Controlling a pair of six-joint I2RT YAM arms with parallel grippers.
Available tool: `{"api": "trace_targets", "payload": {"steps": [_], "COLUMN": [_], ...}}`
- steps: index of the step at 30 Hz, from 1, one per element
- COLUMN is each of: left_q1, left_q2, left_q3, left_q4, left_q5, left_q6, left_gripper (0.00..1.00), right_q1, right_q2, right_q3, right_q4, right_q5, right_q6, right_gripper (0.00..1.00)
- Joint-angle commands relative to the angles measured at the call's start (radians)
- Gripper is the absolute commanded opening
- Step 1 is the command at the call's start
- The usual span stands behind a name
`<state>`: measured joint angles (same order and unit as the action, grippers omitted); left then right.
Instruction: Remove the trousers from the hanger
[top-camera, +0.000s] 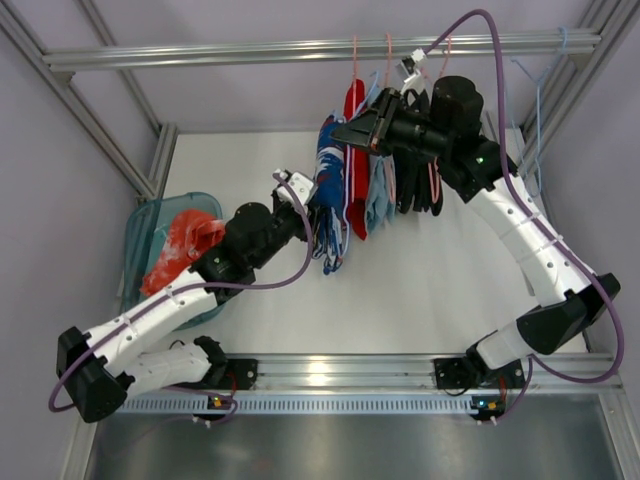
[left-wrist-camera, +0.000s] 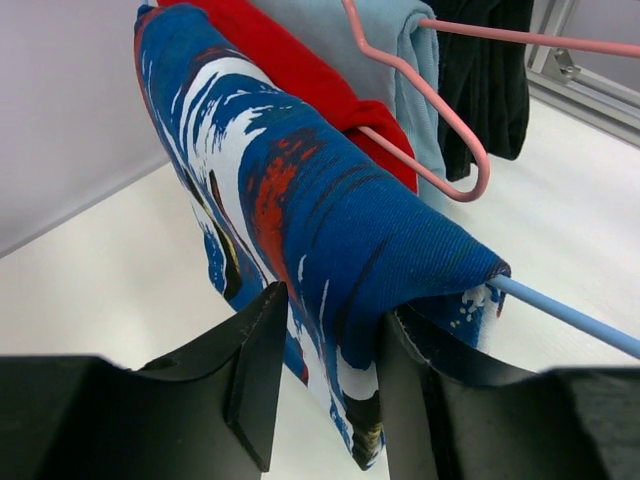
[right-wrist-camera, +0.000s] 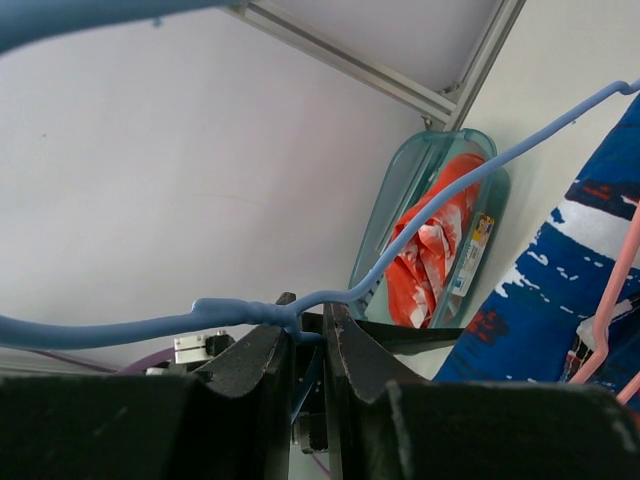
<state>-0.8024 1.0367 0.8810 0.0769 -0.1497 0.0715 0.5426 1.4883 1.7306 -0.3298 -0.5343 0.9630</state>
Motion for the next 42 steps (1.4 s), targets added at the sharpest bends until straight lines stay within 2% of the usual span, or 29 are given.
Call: {"api": "trace_targets", "payload": {"steps": [1, 6, 8, 10, 14, 22, 28, 42], "left_q1": [0.005, 0.005, 0.005, 0.005, 0.005, 0.026, 0.043, 0.06], "left_q2": [0.031, 0.054, 0.046, 0.034, 0.002, -0.059, -0.105, -0.017], "left_q3": [0.032, 0.055, 0.059, 0.061, 0.088, 0.243, 0.335, 0.76], "left_q4": [0.081, 0.093, 0.092, 0.09, 0.089, -0.061, -0.072, -0.072], "left_q5": [-0.093, -0.09, -0.082, -0.09, -0.088, -0.111, -0.05, 0.03], "left_q6": [0.021, -0.021, -0.024, -0.032, -0.042, -0.038, -0.012, 0.019], "left_gripper": [0.43, 0.2, 0.14, 0.0, 0.0, 0.0, 0.0, 0.0], "right_q1": [0.031, 0.042, 0.043, 0.045, 0.048, 0.039, 0.022, 0.037], "right_q2": [-0.039, -0.037, -0.04, -0.043, -0.048, -0.056, -0.046, -0.013], "right_q3": [0.066, 0.052, 0.046, 0.043, 0.024, -0.039, -0.06, -0.163], "right_q4": [0.178, 0.184, 0.192, 0.202, 0.201, 0.192, 0.161, 0.117], "right_q5": [-0.049, -0.058, -0.065, -0.075, -0.079, -0.079, -0.066, -0.043], "right_q6": [0.042, 0.048, 0.052, 0.054, 0.037, -0.02, -0.069, -0.152], "right_gripper": [0.0, 0.0, 0.0, 0.0, 0.0, 0.0, 0.0, 0.0]}}
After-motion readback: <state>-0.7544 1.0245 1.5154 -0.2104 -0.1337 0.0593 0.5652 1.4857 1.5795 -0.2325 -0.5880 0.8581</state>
